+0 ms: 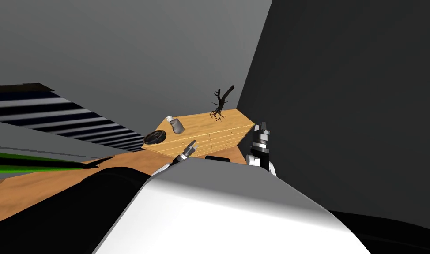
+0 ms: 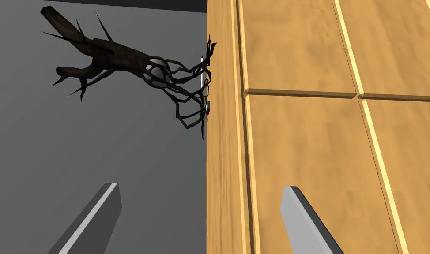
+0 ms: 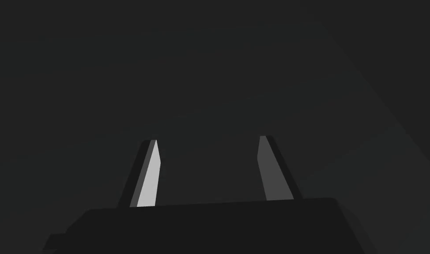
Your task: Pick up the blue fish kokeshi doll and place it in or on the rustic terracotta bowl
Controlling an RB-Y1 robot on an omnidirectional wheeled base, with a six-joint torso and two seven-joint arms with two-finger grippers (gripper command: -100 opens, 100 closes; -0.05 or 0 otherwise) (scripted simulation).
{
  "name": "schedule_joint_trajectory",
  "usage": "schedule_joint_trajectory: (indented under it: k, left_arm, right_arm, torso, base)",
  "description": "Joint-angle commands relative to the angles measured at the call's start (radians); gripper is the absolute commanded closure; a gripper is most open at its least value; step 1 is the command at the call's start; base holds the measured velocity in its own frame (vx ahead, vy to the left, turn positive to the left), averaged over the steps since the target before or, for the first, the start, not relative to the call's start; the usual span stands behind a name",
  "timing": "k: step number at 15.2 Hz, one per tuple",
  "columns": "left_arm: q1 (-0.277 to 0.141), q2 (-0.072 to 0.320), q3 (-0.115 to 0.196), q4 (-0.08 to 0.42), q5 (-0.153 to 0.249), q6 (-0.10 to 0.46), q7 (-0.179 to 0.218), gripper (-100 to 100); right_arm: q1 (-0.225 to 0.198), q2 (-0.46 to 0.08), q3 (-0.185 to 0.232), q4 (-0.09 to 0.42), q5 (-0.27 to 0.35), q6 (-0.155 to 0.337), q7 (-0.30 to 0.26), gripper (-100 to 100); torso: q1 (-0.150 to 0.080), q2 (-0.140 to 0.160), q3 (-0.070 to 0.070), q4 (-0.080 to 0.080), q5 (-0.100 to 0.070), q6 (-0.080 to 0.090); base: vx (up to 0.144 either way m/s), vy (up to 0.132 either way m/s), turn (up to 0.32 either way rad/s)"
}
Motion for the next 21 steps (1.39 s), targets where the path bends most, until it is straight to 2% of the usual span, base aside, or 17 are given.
schedule_joint_trajectory:
  k: [1,2,3,4,5,7,8,10,11,13,14,16,17,19,20,21]
  left_arm:
    - [0.005,0.033,-0.014,0.019,0.004,-0.007,0.014,-100]
    - [0.019,0.067,-0.048,0.058,0.02,-0.02,0.054,-100]
    - [0.019,0.09,-0.048,0.063,0.02,-0.02,0.054,-100]
    - [0.019,0.098,-0.048,0.063,0.02,-0.02,0.054,-100]
    - [0.032,0.134,-0.081,0.109,0.036,-0.033,0.096,-100]
    - [0.032,0.164,-0.081,0.109,0.036,-0.033,0.096,-100]
    - [0.046,0.196,-0.113,0.155,0.05,-0.046,0.138,-100]
    - [0.046,0.23,-0.113,0.155,0.05,-0.046,0.138,-100]
    - [0.061,0.26,-0.146,0.201,0.064,-0.059,0.181,-100]
    - [0.061,0.297,-0.146,0.202,0.064,-0.059,0.181,-100]
    - [0.075,0.324,-0.177,0.248,0.077,-0.073,0.224,-100]
    - [0.075,0.363,-0.177,0.249,0.077,-0.073,0.224,-100]
    - [0.089,0.394,-0.208,0.293,0.088,-0.087,0.267,-100]
    - [0.089,0.429,-0.208,0.297,0.088,-0.087,0.267,-100]
    - [0.103,0.455,-0.238,0.344,0.099,-0.1,0.308,-100]
    - [0.103,0.48,-0.238,0.344,0.099,-0.1,0.31,-100]
  right_arm:
    - [0.0,0.0,0.0,0.0,0.0,0.0,0.0,0]
    - [0.0,0.0,0.0,0.0,0.0,0.0,0.0,0]
    - [0.0,0.0,0.0,0.0,0.0,0.0,0.0,0]
    - [0.0,0.0,0.0,0.0,0.0,0.0,0.0,0]
    - [0.0,0.0,0.0,0.0,0.0,0.0,0.0,0]
    - [0.0,0.0,0.0,0.0,0.0,0.0,0.0,0]
    - [0.0,0.0,0.0,0.0,0.0,0.0,0.0,0]
    - [0.0,0.0,0.0,0.0,0.0,0.0,0.0,0]
    - [0.0,0.0,0.0,0.0,0.0,0.0,0.0,0]
    - [0.0,0.0,0.0,0.0,0.0,0.0,0.0,0]
    - [0.0,0.0,0.0,0.0,0.0,0.0,0.0,0]
    - [0.0,0.0,0.0,0.0,0.0,0.0,0.0,0]
    - [0.0,0.0,0.0,0.0,0.0,0.0,0.0,0]
    - [0.0,0.0,0.0,0.0,0.0,0.0,0.0,0]
    - [0.0,0.0,0.0,0.0,0.0,0.0,0.0,0]
    - [0.0,0.0,0.0,0.0,0.0,0.0,0.0,0]
  torso:
    - [0.0,0.0,0.0,0.0,0.0,0.0]
    - [0.001,0.0,0.0,0.0,0.0,-0.001]
    - [0.001,0.0,0.0,0.0,0.0,0.0]
    - [0.001,-0.001,0.0,0.0,0.0,0.0]
    - [0.001,-0.001,0.0,0.0,0.0,-0.001]
    - [0.001,0.0,0.0,0.0,0.0,0.0]
    - [0.001,-0.001,0.0,0.0,0.0,-0.001]
    - [0.001,-0.001,0.0,0.0,0.0,0.0]
    - [0.002,-0.001,0.0,0.0,0.0,-0.001]
    - [0.001,-0.001,0.0,0.0,0.0,0.0]
    - [0.002,-0.001,0.0,0.0,0.0,-0.001]
    - [0.002,-0.001,0.0,0.0,0.0,0.0]
    - [0.002,-0.001,0.0,0.0,0.0,-0.001]
    - [0.001,-0.001,-0.001,0.0,0.0,0.0]
    - [0.002,-0.001,0.0,0.0,0.0,0.0]
    - [0.002,-0.001,-0.001,0.0,0.0,0.0]
  base:
    - [-0.005,-0.052,-0.077]
    - [0.003,-0.066,-0.213]
    - [0.001,-0.07,-0.246]
    - [0.0,-0.045,-0.085]
    - [-0.001,-0.062,-0.213]
    - [-0.001,-0.058,-0.152]
    - [0.003,-0.063,-0.242]
    - [0.006,-0.054,-0.153]
    - [0.002,-0.053,-0.206]
    - [0.004,-0.05,-0.149]
    - [0.006,-0.054,-0.244]
    - [0.008,-0.045,-0.146]
    - [0.011,-0.055,-0.191]
    - [0.008,-0.048,-0.153]
    - [0.01,-0.048,-0.231]
    - [0.01,-0.051,-0.22]
